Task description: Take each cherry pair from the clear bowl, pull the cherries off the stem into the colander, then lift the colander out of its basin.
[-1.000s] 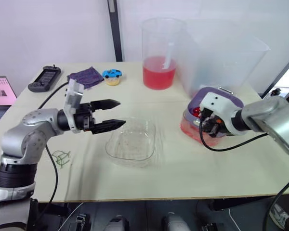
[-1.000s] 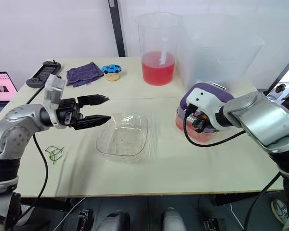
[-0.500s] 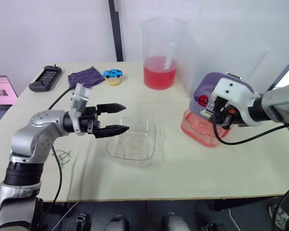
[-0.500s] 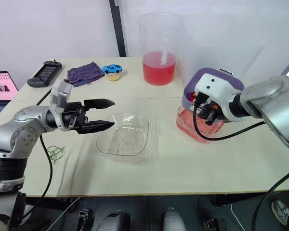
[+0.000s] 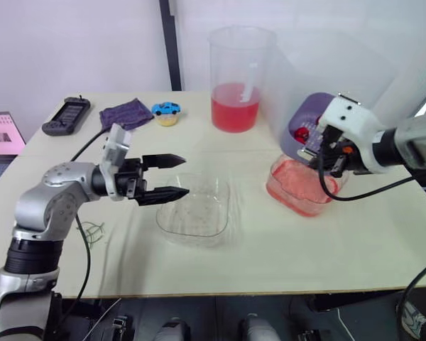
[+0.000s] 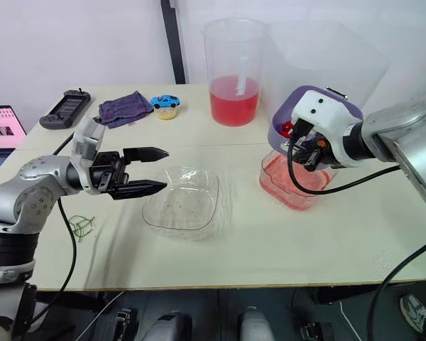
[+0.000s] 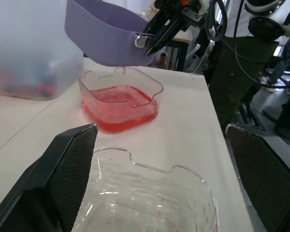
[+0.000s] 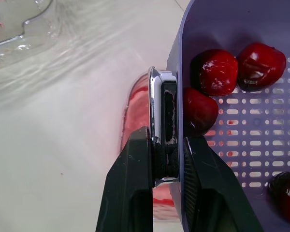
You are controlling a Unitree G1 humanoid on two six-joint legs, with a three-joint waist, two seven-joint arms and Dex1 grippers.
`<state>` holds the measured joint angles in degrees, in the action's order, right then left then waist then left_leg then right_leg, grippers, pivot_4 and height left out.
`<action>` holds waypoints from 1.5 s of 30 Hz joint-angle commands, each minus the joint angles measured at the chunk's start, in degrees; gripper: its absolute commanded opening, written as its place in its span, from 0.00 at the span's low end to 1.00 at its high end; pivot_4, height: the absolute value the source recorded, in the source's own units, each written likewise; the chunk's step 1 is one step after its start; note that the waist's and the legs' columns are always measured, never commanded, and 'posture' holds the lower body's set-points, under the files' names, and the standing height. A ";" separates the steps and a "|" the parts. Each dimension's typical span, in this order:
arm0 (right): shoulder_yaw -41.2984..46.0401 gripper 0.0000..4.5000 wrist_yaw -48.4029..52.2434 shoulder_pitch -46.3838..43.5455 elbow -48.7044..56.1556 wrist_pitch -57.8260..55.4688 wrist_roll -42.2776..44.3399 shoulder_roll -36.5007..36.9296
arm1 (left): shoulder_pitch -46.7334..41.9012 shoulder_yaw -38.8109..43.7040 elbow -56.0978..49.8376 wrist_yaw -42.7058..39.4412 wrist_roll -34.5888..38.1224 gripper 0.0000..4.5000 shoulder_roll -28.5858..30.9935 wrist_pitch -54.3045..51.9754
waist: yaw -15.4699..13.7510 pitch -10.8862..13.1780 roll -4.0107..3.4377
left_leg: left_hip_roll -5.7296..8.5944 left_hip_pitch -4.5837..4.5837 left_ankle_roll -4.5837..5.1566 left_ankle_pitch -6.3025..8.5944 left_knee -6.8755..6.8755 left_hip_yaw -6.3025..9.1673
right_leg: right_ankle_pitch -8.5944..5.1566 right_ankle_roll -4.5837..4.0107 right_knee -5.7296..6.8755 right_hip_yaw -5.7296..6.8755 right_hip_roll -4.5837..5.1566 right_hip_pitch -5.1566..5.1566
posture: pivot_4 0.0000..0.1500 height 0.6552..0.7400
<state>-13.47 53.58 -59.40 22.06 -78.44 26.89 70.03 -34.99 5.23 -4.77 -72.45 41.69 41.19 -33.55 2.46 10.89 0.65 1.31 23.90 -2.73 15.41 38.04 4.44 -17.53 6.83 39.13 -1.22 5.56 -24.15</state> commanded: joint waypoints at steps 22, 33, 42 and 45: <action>-3.15 0.05 3.91 -0.41 -1.04 5.76 -1.68 2.05 | -0.98 1.47 -1.75 0.11 0.37 1.00 2.87 -1.41 | 0.06 0.00 -0.01 | 0.01 0.06 0.00 0.00 0.02 -0.07 | 0.00 0.00 0.01 0.00 0.01 -0.05 | 1.00 0.93; -6.27 0.05 9.41 -2.18 -2.69 10.88 -4.81 1.81 | 1.80 3.95 -3.12 1.68 0.63 1.00 5.40 -1.80 | 0.09 0.00 -0.01 | -0.01 0.06 0.00 0.00 0.02 -0.05 | 0.00 0.00 0.02 0.00 0.00 -0.07 | 1.00 0.93; -20.12 0.05 20.14 -18.74 -29.17 34.60 -20.34 -14.77 | 11.65 11.03 -9.24 6.80 2.08 1.00 7.09 -2.31 | 1.49 0.00 -0.04 | -0.05 0.04 -0.05 -0.03 -0.02 -0.08 | 0.00 0.00 0.05 -0.06 -0.03 -0.15 | 1.00 0.93; -22.57 0.05 21.37 -23.54 -43.69 45.96 -26.26 -22.26 | 15.50 14.34 -12.60 9.72 3.87 1.00 6.97 -3.64 | 1.36 0.00 -0.03 | -0.04 0.12 -0.24 -0.14 -0.02 0.00 | 0.00 0.00 0.05 0.00 -0.01 -0.18 | 1.00 0.93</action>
<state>-36.29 74.05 -78.84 -14.16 -40.07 4.83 50.40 -20.67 15.60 -14.22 -64.70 43.52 47.36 -36.44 3.83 10.89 0.61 1.27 24.03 -2.99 15.26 38.03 4.47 -17.53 6.82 39.17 -1.20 5.55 -24.34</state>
